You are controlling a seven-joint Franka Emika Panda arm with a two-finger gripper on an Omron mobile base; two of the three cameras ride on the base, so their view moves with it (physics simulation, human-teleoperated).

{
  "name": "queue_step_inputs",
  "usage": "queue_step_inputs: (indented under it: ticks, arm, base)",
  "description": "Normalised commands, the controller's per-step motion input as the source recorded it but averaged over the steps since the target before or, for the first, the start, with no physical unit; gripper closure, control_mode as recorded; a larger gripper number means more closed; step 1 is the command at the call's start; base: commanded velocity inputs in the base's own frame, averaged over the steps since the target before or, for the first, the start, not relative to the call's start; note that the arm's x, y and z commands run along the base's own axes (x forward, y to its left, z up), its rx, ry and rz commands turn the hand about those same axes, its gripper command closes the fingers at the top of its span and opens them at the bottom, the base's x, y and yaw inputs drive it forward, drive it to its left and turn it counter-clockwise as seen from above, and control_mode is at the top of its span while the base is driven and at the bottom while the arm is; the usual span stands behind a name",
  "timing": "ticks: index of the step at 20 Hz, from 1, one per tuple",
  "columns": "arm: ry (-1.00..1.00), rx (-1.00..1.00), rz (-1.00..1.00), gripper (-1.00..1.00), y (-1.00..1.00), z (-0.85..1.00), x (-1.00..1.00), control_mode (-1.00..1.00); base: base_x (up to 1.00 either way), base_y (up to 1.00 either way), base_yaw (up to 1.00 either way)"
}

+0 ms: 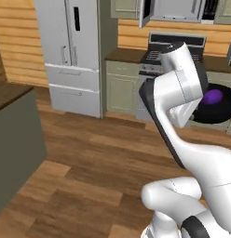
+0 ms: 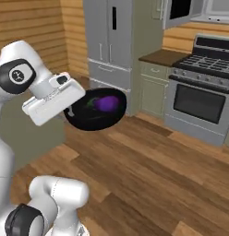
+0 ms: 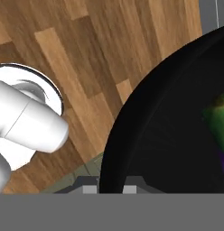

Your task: Pick the eggplant from the sink and place it in the bowl. Then pick the bowl and place it in the microwave. Then close the microwave door and press the start button.

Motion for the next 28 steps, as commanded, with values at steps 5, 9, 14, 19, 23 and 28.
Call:
queue_step_inputs:
  ticks: [5, 9, 14, 19, 23, 28]
  arm:
    - [0.00, 0.00, 0.00, 1.00, 0.00, 0.00, 0.00, 1.00]
    - [0.00, 0.00, 0.00, 1.00, 0.00, 0.00, 0.00, 1.00]
    - [0.00, 0.00, 0.00, 1.00, 0.00, 0.00, 0.00, 1.00]
    - [0.00, 0.00, 0.00, 1.00, 0.00, 0.00, 0.00, 1.00]
    - [0.00, 0.00, 0.00, 1.00, 0.00, 0.00, 0.00, 1.00]
    - [0.00, 0.00, 0.00, 1.00, 0.00, 0.00, 0.00, 1.00]
  base:
    - [0.49, -0.56, -0.60]
    - [0.93, -0.41, -0.48]
    - [1.00, -0.24, -0.36]
    - [1.00, -0.24, -0.27]
    - [1.00, -0.06, -0.21]
    - [1.00, 0.00, -0.12]
